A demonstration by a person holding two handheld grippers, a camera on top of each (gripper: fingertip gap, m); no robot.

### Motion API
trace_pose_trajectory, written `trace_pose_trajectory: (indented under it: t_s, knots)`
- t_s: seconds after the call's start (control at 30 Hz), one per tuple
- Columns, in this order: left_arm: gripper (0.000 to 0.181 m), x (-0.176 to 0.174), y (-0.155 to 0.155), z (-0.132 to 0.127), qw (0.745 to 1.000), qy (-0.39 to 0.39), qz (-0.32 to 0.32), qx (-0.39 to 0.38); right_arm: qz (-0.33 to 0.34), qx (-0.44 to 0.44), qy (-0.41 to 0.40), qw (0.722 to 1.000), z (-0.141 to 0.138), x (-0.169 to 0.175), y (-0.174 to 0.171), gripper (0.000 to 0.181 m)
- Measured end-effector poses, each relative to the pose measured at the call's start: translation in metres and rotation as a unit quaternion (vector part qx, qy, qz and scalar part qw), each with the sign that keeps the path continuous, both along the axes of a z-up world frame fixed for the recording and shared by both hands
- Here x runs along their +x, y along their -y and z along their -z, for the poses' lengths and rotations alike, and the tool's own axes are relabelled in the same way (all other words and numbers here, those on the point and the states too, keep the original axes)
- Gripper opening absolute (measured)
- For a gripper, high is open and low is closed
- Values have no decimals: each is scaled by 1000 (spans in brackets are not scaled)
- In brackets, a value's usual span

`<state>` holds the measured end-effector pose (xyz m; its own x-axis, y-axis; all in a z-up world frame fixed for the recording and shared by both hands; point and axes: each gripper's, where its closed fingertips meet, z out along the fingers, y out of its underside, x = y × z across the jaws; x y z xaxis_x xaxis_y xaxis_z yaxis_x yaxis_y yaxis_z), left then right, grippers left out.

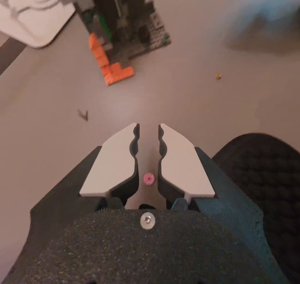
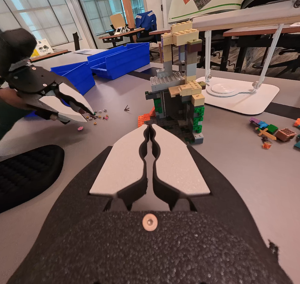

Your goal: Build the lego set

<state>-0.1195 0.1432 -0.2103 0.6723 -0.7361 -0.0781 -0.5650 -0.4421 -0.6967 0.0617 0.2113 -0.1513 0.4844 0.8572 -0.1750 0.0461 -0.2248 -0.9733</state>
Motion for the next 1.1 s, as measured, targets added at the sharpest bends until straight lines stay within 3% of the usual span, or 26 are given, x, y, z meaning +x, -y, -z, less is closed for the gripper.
trace_pose_trajectory:
  t_s: [0.23,0.67,0.87,1.1]
  knots:
    - [19,-43,11,28,996,-48,-46,-53,-2,-10,-3,1000,2,0,-1,0]
    - [7,-41,-4,42,995,-36,-61,-75,4,-13,-10,1000,0,4,-2,0]
    - [7,16,-2,21,999,0,6,-46,47,5,20,999,2,20,-17,0]
    - [7,90,3,18,995,18,91,-32,153,17,35,988,4,71,-46,0]
